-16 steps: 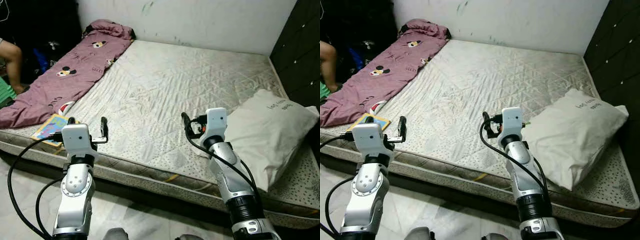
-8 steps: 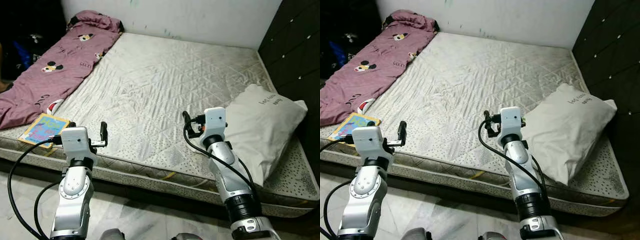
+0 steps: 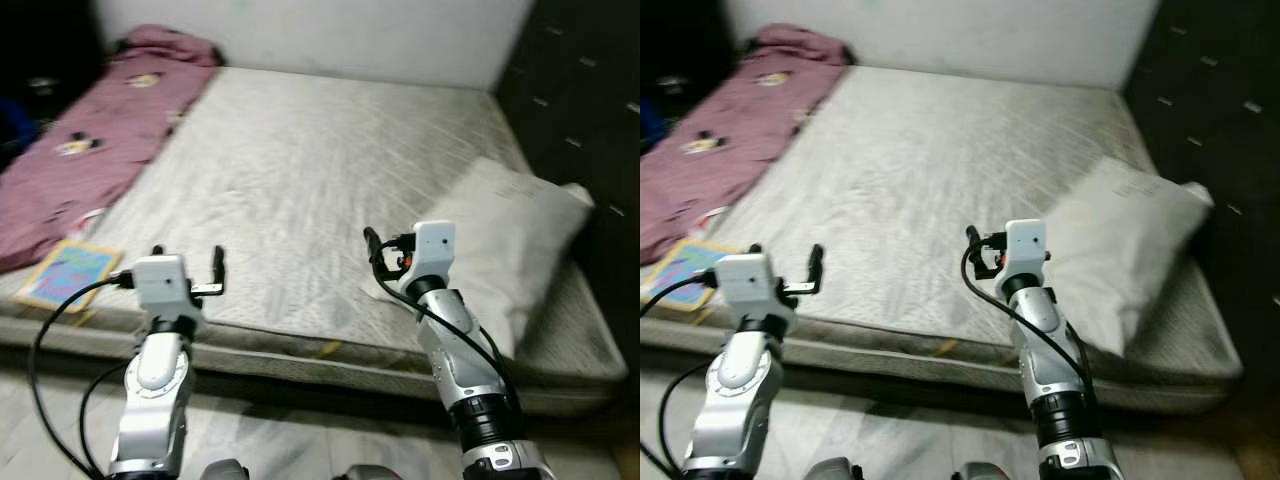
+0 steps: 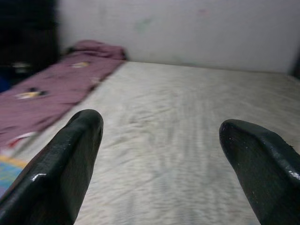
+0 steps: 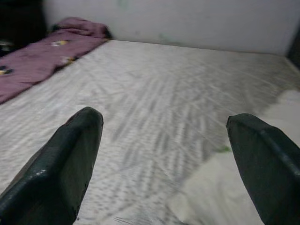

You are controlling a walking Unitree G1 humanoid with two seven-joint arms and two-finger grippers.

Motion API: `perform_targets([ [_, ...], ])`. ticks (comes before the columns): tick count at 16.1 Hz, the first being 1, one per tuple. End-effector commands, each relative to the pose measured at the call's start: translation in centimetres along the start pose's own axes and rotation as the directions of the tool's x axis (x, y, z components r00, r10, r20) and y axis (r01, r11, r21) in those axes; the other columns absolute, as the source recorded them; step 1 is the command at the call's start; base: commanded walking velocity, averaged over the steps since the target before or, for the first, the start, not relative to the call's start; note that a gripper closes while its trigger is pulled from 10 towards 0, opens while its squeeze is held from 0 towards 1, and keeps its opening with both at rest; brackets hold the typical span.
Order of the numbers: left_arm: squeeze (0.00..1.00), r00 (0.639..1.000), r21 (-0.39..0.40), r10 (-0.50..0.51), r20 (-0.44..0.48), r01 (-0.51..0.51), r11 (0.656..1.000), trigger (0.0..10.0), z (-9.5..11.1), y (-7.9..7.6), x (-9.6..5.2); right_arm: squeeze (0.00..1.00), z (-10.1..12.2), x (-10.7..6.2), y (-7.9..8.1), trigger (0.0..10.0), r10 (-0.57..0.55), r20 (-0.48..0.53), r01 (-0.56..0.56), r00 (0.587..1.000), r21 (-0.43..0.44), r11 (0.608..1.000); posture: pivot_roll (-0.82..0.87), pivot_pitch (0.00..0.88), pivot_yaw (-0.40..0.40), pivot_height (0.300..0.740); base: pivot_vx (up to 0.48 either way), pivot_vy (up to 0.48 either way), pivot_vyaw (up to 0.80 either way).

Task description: Clean up the room

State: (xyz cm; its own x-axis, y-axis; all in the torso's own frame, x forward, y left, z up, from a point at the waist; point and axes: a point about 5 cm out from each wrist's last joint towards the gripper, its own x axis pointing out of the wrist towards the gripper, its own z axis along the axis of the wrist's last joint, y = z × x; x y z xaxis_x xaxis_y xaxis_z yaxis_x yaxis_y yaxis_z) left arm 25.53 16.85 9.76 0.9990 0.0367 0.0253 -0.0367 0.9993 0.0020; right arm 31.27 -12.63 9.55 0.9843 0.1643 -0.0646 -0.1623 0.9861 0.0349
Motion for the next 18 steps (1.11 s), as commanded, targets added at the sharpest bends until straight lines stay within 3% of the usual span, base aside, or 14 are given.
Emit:
perform_targets([
  [1,0.00,1.000,0.002,-0.018,0.007,0.018,1.000,10.0,0.33,-0.30,0.15,0.00,0.40,0.02,-0.20,10.0,-0.002,0.012,0.002,1.000,-0.011,1.000,-0.10,0.000,-0.029,0.740,0.000,0.000,-0.80],
  [9,0.00,0.998,-0.018,-0.057,0.032,0.057,0.998,10.0,0.70,-0.72,-0.13,0.00,0.25,-0.11,-0.10,10.0,0.005,0.008,-0.005,1.000,-0.020,1.000,-0.10,0.000,-0.035,0.740,0.000,0.000,-0.06],
  [18,0.00,0.997,-0.021,-0.073,0.036,0.074,0.997,10.0,0.79,-0.88,-0.11,0.00,0.36,-0.06,0.15,10.0,0.015,0.012,-0.014,1.000,-0.036,0.999,-0.10,0.000,-0.036,0.740,0.313,0.000,0.00],
])
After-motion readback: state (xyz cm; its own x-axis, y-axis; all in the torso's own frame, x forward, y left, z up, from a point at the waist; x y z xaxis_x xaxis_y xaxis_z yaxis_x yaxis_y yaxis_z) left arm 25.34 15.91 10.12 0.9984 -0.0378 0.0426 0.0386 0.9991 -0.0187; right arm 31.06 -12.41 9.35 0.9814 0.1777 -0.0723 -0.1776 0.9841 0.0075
